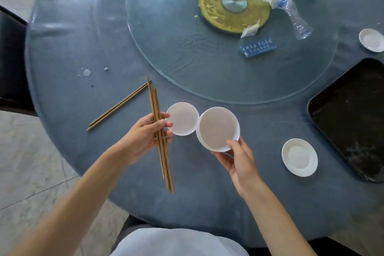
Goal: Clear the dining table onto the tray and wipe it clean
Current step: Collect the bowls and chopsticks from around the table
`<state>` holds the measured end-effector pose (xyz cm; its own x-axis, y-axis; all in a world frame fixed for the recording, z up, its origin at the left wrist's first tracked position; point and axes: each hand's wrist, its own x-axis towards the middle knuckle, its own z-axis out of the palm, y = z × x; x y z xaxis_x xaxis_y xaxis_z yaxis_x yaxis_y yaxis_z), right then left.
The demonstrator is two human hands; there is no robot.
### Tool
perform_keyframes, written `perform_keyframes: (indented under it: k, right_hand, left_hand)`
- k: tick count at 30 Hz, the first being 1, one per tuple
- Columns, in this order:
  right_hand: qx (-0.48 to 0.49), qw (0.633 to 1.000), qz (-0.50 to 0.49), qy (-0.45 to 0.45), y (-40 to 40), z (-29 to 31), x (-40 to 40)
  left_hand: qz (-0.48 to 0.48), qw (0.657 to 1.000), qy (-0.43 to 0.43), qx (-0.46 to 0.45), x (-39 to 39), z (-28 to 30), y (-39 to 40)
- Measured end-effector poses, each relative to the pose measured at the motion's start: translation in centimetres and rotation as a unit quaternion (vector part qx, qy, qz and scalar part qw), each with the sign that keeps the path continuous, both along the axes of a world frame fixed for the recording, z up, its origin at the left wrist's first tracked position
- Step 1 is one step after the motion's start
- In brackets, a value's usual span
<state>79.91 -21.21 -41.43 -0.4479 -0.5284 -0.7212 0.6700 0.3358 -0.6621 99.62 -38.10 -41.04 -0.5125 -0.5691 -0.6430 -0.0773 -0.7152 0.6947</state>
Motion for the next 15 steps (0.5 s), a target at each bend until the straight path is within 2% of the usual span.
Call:
perform_keyframes:
  k: [4,8,10,12,15]
  right_hand:
    - [0.013,0.999,0.025,0.022,-4.0,0.0,2.8]
    - [0.049,0.998,0.02,0.032,-7.0,-0.9,5.2]
    - [0.062,0.997,0.007,0.036,-8.0,-1.4,6.1]
    - [0.074,0.996,-0.002,0.042,-9.0,-1.9,6.8]
    - [0.095,0.994,-0.025,0.05,-10.0,-2.4,8.0]
  left_hand:
    - [-0.013,0.999,-0.043,-0.03,3.4,-1.2,-4.5]
    - [0.004,0.973,-0.189,-0.131,6.0,-4.1,-8.5]
    - [-0.011,0.941,-0.271,-0.204,7.0,-5.9,-10.8]
    - [-0.079,0.883,-0.355,-0.297,7.9,-7.2,-13.2]
    - [-0.168,0.808,-0.413,-0.384,8.0,-8.6,-15.8]
